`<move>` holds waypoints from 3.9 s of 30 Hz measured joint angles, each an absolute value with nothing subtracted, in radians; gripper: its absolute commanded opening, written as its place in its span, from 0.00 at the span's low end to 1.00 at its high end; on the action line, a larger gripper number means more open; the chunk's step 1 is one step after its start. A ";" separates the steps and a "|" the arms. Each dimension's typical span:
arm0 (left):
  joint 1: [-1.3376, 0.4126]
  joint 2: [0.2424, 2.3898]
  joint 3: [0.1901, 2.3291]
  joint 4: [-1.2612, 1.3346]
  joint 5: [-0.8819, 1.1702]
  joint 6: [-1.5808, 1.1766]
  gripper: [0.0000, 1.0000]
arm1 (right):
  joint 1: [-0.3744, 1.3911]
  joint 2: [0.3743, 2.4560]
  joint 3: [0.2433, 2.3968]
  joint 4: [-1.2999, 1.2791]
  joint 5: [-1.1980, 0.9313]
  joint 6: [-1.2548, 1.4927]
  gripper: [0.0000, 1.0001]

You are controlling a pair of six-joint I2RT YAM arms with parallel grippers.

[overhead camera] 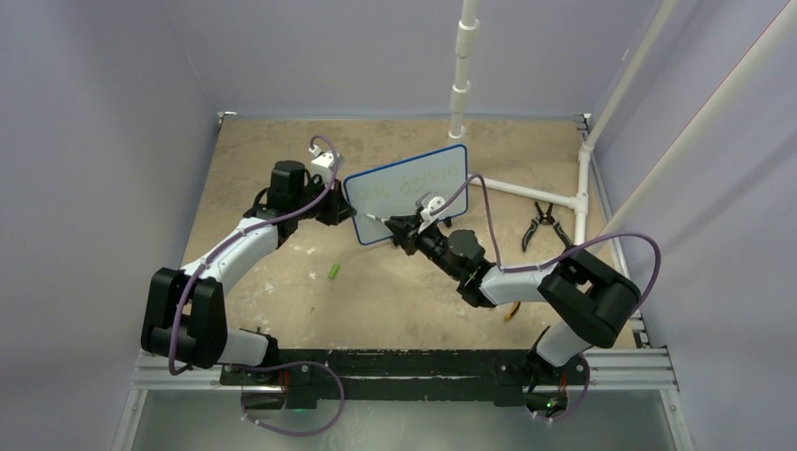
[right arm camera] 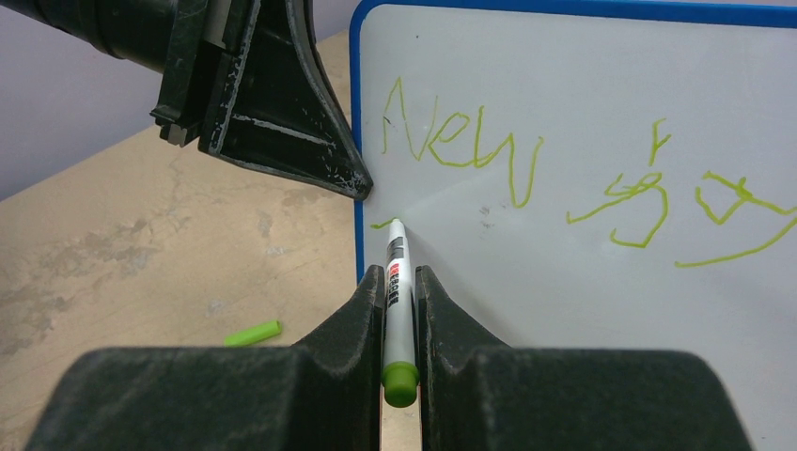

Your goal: Write a sentence on the whiteboard

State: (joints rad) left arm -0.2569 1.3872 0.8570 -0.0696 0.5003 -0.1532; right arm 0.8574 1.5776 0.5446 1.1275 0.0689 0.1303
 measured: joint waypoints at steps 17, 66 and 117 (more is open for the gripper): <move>-0.265 1.385 0.858 -0.070 0.501 -0.153 0.00 | 0.850 1.546 0.513 1.169 0.010 0.100 0.00; -0.272 1.372 0.858 -0.083 0.494 -0.146 0.00 | 0.872 1.478 0.447 1.109 0.122 0.165 0.00; -0.274 1.369 0.858 -0.088 0.487 -0.146 0.00 | 0.880 1.544 0.472 1.093 0.163 0.163 0.00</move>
